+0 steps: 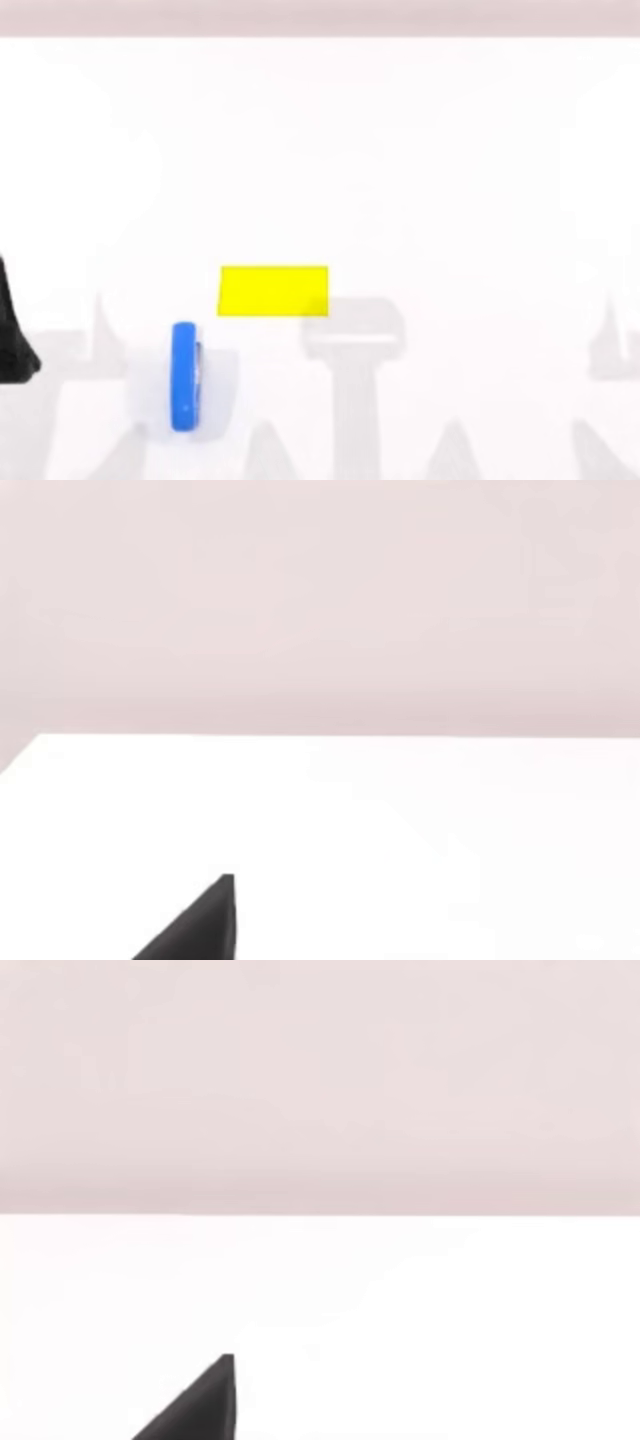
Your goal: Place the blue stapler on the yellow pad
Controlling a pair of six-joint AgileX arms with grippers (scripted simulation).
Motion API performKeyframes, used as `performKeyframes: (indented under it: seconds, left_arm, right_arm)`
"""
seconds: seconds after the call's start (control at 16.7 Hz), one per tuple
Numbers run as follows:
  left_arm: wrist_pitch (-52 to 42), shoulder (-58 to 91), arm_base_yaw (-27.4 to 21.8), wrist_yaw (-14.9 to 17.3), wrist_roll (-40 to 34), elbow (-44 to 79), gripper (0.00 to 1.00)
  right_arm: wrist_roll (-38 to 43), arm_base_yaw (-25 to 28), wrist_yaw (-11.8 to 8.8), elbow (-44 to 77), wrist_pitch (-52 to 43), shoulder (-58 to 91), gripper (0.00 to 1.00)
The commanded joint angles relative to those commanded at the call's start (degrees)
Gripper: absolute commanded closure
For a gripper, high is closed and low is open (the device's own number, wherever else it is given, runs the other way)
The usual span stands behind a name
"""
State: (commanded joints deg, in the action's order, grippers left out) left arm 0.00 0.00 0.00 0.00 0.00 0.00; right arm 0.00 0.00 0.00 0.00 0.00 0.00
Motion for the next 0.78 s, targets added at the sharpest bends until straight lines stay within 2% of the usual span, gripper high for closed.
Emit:
performKeyframes:
  seconds: [0.18, 0.36, 0.78]
  left_arm:
    - [-0.55, 0.62, -0.26, 0.04, -0.28, 0.61, 0.0]
    - [-5.07, 6.09, -2.22, 0.13, -2.53, 5.96, 0.0]
    - [-27.31, 38.42, -10.77, -0.28, -12.55, 31.47, 0.0]
  right_arm:
    - [0.0, 0.0, 0.0, 0.0, 0.0, 0.0, 0.0]
    - [0.0, 0.0, 0.0, 0.0, 0.0, 0.0, 0.0]
    - [0.0, 0.0, 0.0, 0.0, 0.0, 0.0, 0.0]
